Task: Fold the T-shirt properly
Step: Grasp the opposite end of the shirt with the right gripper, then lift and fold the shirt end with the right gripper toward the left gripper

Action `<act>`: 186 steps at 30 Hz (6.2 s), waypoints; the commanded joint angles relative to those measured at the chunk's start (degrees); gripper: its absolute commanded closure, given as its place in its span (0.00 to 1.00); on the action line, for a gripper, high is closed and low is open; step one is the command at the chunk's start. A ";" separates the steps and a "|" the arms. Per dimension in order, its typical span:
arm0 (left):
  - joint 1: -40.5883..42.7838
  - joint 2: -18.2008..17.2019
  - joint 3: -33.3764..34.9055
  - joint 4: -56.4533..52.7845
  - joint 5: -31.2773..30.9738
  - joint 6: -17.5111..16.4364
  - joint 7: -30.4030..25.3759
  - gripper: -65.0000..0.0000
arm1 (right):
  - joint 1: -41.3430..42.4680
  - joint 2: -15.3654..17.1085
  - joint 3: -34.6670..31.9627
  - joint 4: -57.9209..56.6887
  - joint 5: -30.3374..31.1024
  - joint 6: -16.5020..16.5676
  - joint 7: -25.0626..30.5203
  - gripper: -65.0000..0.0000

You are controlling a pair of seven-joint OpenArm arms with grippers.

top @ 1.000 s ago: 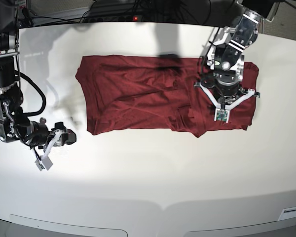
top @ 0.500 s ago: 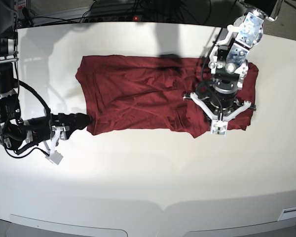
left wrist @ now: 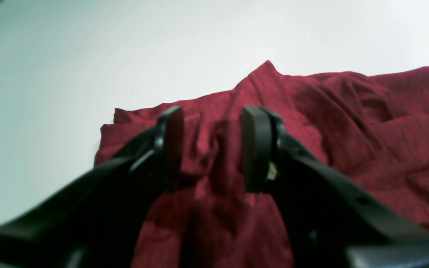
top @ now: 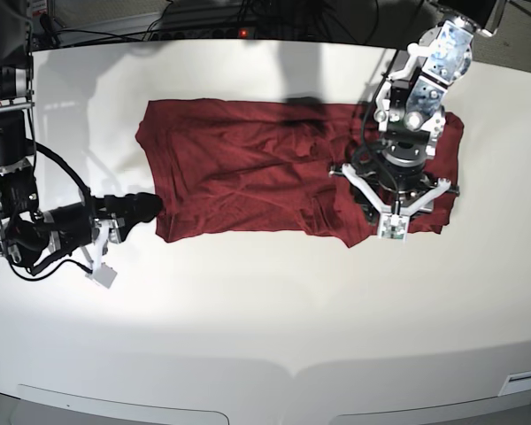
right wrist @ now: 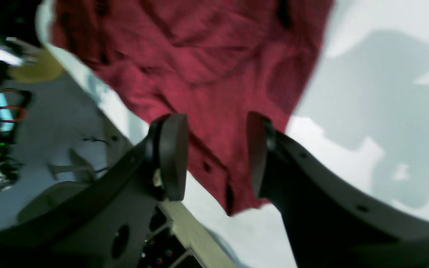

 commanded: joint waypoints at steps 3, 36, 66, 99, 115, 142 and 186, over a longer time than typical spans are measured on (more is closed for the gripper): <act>-0.81 -0.04 -0.31 1.01 0.90 0.48 -1.40 0.61 | 1.64 0.83 0.44 0.76 6.19 0.23 0.03 0.60; -0.79 -0.04 -0.31 1.01 0.90 0.52 -0.55 0.61 | -3.43 -2.75 -1.84 0.68 -11.34 0.23 0.03 0.27; -0.79 -1.07 -0.31 1.03 1.53 0.57 1.53 0.61 | -4.85 -9.18 -2.93 0.68 -16.04 0.23 6.16 0.67; 5.05 -18.12 -0.31 1.01 0.90 0.66 -0.39 0.62 | -1.36 -16.00 -2.93 8.44 -4.85 0.23 9.46 1.00; 4.44 -15.06 -0.31 -16.20 0.39 -4.13 -9.27 0.62 | -1.38 -36.04 -2.93 11.54 -11.43 0.23 5.16 1.00; 2.36 -4.50 -0.20 -18.93 -2.10 -14.25 -11.74 0.62 | -3.34 -42.76 -5.68 11.52 -15.76 0.23 21.75 1.00; 2.51 -20.24 -0.33 -1.60 -2.86 -0.87 0.02 0.62 | 3.23 -42.76 -15.13 11.50 -21.90 0.23 26.71 0.38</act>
